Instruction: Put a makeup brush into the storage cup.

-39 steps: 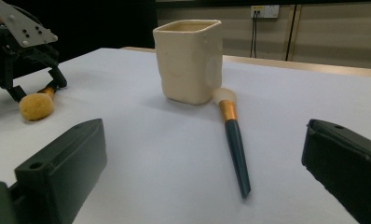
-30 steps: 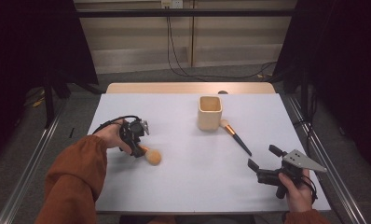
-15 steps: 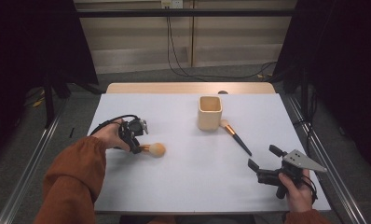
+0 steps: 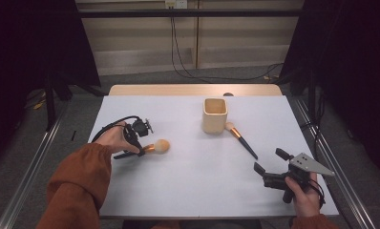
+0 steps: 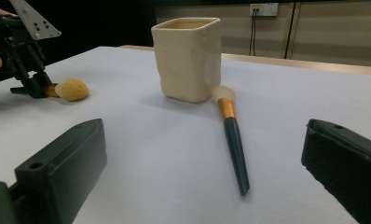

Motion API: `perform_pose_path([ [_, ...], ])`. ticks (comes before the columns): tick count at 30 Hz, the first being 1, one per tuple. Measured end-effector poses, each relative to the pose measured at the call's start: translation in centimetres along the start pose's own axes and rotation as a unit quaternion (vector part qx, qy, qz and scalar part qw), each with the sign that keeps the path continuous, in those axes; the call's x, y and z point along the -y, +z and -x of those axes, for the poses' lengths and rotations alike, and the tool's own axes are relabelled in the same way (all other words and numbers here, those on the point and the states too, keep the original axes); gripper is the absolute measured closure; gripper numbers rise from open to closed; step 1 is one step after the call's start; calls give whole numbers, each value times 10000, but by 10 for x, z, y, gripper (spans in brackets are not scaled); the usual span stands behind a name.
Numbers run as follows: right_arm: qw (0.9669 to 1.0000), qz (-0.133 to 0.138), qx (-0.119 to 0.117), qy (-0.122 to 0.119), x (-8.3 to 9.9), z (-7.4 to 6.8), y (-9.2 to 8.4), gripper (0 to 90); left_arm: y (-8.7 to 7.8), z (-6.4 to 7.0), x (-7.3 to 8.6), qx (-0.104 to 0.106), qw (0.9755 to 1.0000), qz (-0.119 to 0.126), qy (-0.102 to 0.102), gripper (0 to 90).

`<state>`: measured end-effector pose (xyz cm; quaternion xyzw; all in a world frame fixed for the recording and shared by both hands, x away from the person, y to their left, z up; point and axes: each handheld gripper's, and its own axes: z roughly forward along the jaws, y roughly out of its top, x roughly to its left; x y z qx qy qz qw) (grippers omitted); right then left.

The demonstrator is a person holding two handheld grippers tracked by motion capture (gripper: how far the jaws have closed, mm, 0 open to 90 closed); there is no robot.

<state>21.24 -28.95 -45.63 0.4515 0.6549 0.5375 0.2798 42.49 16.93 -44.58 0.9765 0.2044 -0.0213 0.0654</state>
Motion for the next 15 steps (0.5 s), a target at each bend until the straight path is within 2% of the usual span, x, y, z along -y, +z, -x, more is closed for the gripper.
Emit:
perform_pose_path([
  [3, 10000, -17, -2, -48, 0, 1, 0, 0, -1, -1, 0, -31, 10000, -19, -75, 743],
  [5, 10000, -18, -1, -43, 0, 1, 0, 0, -2, -2, 0, -25, 10000, -35, -46, 745],
  [7, 10000, -3, 3, -4, 0, 0, 0, 0, -1, -2, 2, -37, 9998, 89, -166, 745],
  [11, 10000, -11, 8, -1, 0, 0, 0, 0, -3, -2, 4, -35, 9996, 154, -216, 746],
  [12, 10000, -5, 7, 1, 0, 0, 0, 0, -3, -2, 5, -29, 9992, 257, -319, 746],
  [15, 10000, -6, 15, 10, 0, 0, 0, 0, -6, -5, 10, -37, 9985, 394, -381, 746],
])
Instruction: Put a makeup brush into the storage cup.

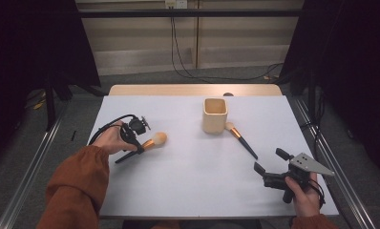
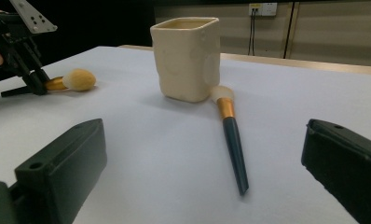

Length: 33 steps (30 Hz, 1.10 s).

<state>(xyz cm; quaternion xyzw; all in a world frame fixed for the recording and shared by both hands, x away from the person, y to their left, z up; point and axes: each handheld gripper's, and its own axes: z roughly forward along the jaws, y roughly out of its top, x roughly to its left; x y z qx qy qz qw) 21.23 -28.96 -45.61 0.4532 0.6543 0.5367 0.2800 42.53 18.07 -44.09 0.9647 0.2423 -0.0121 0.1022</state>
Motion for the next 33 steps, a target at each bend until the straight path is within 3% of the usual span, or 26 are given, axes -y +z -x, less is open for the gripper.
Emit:
perform_pose_path([
  [3, 10000, 4, -1, -13, 0, 0, 0, 0, -7, -1, 5, 46, 9990, 390, -190, 746],
  [4, 10000, 4, -1, -13, 0, 0, 0, 0, -7, -1, 5, 46, 9990, 390, -190, 746],
  [6, 10000, 3, 0, -18, 0, 0, 0, 0, -11, -2, 8, 14, 9980, 603, -208, 746],
  [7, 10000, -5, -2, -29, 0, 0, 0, 0, -14, -1, 9, 90, 9963, 802, -291, 746],
  [10, 10000, -14, -7, -60, 0, 0, 0, 0, -16, 1, 9, 161, 9956, 878, -279, 746],
  [13, 10000, -10, -12, -68, 0, 0, 1, 0, -19, 3, 13, 142, 9926, 1151, -361, 745],
  [14, 10000, -4, -13, -69, 0, 0, 1, 0, -20, 3, 14, 182, 9904, 1291, -457, 745],
  [15, 10000, -9, -16, -71, 0, 0, 1, 0, -20, 3, 14, 182, 9904, 1291, -457, 745],
  [16, 10000, -9, -16, -71, 0, 0, 1, 0, -21, 4, 16, 145, 9885, 1423, -499, 745],
  [17, 10000, -18, -15, -91, 0, 0, 1, 0, -22, 4, 18, -35, 9867, 1527, -561, 745],
  [22, 10000, -15, -11, -83, 0, 0, 1, 0, -28, 4, 27, -207, 9779, 1941, -748, 746],
  [23, 10000, -13, -12, -92, 0, 0, 1, 0, -31, 4, 30, -173, 9737, 2126, -801, 745],
  [24, 10000, -8, -14, -92, 0, 0, 1, 0, -32, 5, 30, -196, 9720, 2196, -816, 745],
  [25, 10000, -8, -14, -92, 0, 0, 1, 0, -32, 5, 30, -196, 9720, 2196, -816, 745],
  [27, 10000, -2, -14, -95, 0, 0, 2, 0, -34, 6, 32, -130, 9673, 2373, -884, 745],
  [29, 10000, -6, -16, -86, 0, 0, 2, 0, -35, 7, 33, -168, 9650, 2460, -890, 745],
  [30, 10000, -6, -22, -89, -1, 0, 2, 0, -35, 8, 35, -174, 9621, 2567, -900, 745],
  [31, 10000, -6, -22, -89, -1, 0, 2, 0, -35, 8, 35, -174, 9621, 2567, -900, 745],
  [32, 10000, -8, -26, -91, -1, 0, 2, 0, -35, 9, 35, -198, 9605, 2624, -907, 745],
  [33, 10000, 1, -29, -70, -1, -1, 2, 0, -35, 10, 37, -210, 9564, 2760, -929, 745],
])
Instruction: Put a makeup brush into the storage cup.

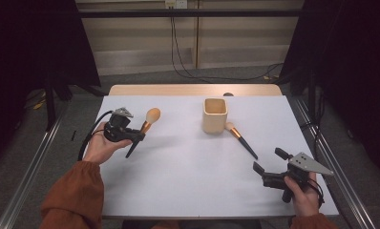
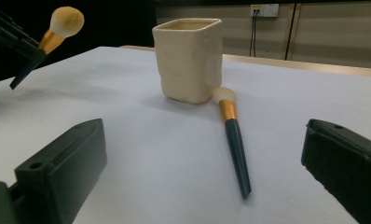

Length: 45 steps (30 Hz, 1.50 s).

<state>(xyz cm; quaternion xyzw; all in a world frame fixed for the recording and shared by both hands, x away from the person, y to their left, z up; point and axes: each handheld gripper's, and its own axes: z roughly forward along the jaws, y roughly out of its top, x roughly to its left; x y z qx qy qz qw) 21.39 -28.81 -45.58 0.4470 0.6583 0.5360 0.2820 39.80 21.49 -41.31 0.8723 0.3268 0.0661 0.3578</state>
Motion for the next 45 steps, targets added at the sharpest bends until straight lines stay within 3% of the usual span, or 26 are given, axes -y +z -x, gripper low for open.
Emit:
perform_pose_path([
  [1, 10000, 0, 0, 0, 0, 0, 0, 0, 0, 0, 0, 0, 10000, 0, 0, 745],
  [3, 10000, 2, -5, 0, 0, 0, 0, 0, -3, 1, 3, 13, 9996, 275, -64, 744],
  [7, 10000, 1, -11, -1, 0, 0, 0, 0, -7, 4, 6, -43, 9986, 521, -63, 744],
  [8, 10000, 8, -15, 1, 0, 0, 1, 0, -10, 6, 8, 39, 9971, 744, -126, 745],
  [18, 10000, 50, -52, -17, -1, -1, 2, 0, -14, 14, 19, 32, 9930, 1165, -174, 745],
  [22, 10000, 59, -54, -12, -1, -1, 2, 0, -13, 16, 24, 66, 9886, 1468, -314, 744],
  [25, 10000, 70, -68, -9, -1, -1, 2, 0, -12, 19, 28, 90, 9860, 1639, -291, 743],
  [26, 9999, 77, -79, -15, -1, -1, 2, 0, -11, 21, 30, 82, 9836, 1773, -316, 743],
  [35, 9998, 130, -143, -23, -2, -2, 2, 0, -14, 30, 36, 39, 9772, 2098, -322, 743],
  [37, 9998, 138, -160, -11, -2, -3, 2, 0, -14, 32, 36, 39, 9773, 2097, -306, 743],
  [40, 9996, 160, -212, 5, -3, -5, 2, 0, -13, 37, 38, 125, 9753, 2183, -316, 743],
  [42, 9993, 196, -314, 112, -4, -6, 2, 0, -12, 41, 37, 143, 9753, 2183, -299, 743],
  [43, 9990, 218, -353, 178, -5, -6, 2, 0, -11, 43, 37, 206, 9741, 2231, -311, 743],
  [45, 9989, 273, -350, 123, -7, -8, 2, 0, -10, 48, 36, 224, 9737, 2251, -270, 743],
])
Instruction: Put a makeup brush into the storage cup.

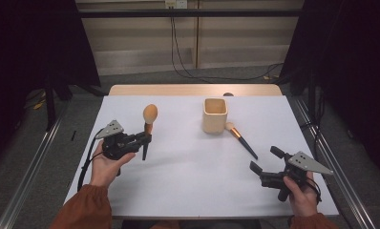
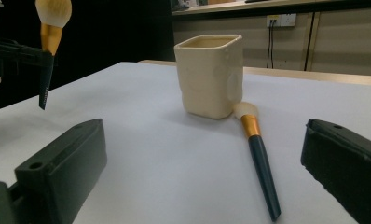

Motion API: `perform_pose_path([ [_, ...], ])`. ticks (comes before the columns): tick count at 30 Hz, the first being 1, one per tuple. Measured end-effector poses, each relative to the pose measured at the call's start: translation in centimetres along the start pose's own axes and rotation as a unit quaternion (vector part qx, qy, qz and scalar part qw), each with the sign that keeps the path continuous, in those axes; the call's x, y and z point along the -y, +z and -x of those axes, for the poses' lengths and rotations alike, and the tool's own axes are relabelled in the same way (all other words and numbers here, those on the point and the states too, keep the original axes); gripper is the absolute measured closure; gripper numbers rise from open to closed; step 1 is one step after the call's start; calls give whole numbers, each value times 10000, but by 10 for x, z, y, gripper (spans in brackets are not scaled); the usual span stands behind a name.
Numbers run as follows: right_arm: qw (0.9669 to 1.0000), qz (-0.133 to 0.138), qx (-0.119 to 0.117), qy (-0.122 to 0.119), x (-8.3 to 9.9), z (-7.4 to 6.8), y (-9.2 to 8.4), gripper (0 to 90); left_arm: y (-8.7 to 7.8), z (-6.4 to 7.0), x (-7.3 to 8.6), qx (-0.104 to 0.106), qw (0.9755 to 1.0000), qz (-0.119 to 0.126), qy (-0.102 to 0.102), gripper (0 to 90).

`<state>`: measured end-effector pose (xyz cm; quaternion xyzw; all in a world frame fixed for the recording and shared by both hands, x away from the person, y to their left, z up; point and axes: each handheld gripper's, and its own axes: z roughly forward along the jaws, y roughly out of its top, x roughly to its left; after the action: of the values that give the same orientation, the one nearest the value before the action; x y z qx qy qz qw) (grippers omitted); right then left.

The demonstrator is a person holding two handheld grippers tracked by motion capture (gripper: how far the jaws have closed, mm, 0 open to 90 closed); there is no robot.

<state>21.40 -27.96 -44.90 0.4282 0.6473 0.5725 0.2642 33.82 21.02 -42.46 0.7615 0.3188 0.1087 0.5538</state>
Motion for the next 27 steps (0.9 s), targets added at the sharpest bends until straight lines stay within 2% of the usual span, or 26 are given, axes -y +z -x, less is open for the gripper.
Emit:
perform_pose_path([
  [2, 10000, 21, -53, -17, -2, -3, 0, 0, 3, 8, 1, 103, 9999, 25, -36, 743],
  [5, 9999, 21, -128, -56, -4, -6, 1, 0, 5, 13, -1, 111, 9999, 65, 13, 743],
  [6, 9999, 37, -145, -66, -5, -7, 2, 0, 6, 16, -2, 170, 9998, 107, 4, 743],
  [8, 9996, 37, -229, -131, -9, -13, 6, 0, 8, 21, -3, 136, 9998, 165, 48, 743],
  [10, 9995, 21, -282, -173, -10, -17, 8, 0, 12, 28, -4, 214, 9996, 182, 37, 743],
  [14, 9988, -29, -445, -186, -14, -23, 14, 0, 19, 34, -4, 327, 9994, 137, 58, 743],
  [17, 9983, -14, -541, -197, -16, -28, 18, 0, 21, 37, -4, 337, 9993, 146, 51, 743],
  [19, 9974, -11, -695, -203, -20, -34, 24, 0, 24, 40, -4, 376, 9991, 166, 51, 743],
  [20, 9974, -11, -695, -203, -20, -34, 24, 0, 25, 41, -4, 393, 9991, 166, 51, 743],
  [23, 9958, 4, -890, -231, -24, -39, 29, 0, 29, 46, -6, 359, 9991, 229, -26, 742],
  [24, 9947, 20, -979, -308, -28, -44, 34, 0, 32, 47, -7, 360, 9991, 242, -37, 743],
  [27, 9928, 9, -1159, -291, -33, -50, 43, 0, 39, 55, -9, 434, 9987, 254, 34, 742],
])
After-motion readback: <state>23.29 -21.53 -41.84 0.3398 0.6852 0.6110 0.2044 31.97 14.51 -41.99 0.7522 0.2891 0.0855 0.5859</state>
